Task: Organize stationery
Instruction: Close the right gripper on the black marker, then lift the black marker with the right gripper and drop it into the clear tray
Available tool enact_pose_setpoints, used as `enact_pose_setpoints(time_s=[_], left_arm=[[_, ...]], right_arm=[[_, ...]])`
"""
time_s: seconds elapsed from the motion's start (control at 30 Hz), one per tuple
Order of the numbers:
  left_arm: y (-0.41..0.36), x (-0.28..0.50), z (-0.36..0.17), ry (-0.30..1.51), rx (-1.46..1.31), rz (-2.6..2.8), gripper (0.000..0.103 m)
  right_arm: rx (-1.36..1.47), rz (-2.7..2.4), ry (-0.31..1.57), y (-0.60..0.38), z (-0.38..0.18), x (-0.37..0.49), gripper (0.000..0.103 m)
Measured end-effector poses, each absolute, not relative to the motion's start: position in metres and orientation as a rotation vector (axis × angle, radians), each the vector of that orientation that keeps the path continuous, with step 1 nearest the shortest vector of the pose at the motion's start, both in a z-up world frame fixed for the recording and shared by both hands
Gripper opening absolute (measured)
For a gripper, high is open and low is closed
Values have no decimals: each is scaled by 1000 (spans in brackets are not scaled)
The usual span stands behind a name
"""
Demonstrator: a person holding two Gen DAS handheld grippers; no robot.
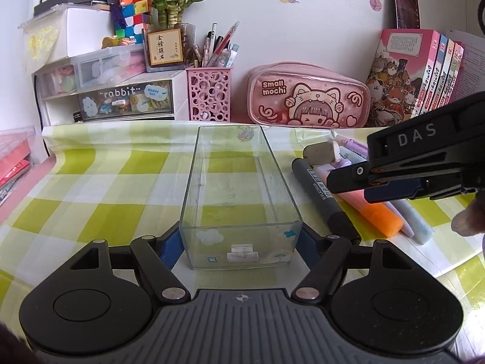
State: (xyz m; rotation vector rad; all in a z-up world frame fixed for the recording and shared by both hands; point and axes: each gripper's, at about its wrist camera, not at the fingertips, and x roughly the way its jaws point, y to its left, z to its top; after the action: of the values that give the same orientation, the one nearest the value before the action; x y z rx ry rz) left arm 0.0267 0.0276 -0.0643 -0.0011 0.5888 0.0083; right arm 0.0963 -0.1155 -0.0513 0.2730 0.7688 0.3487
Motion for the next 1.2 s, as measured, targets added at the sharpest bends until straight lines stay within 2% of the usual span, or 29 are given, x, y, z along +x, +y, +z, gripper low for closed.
enact_pose_setpoints(time_s=[0.73,0.77,0.8,0.87,1.2], left_arm=[[43,30,-71,605,-99,-72,75],[43,30,-71,605,-100,-73,75],[43,30,-71,604,-100,-74,76],[43,30,-71,604,-101,-76,76],[41,29,-71,603,-100,-79,76]], right_arm=[[142,316,789,-81,-62,118,35],[117,306,782,-78,-62,119,31],[94,293,776,-76,-63,119,23],[51,269,763,-72,-64,120,18],[211,268,758,-87,-51,123,17]])
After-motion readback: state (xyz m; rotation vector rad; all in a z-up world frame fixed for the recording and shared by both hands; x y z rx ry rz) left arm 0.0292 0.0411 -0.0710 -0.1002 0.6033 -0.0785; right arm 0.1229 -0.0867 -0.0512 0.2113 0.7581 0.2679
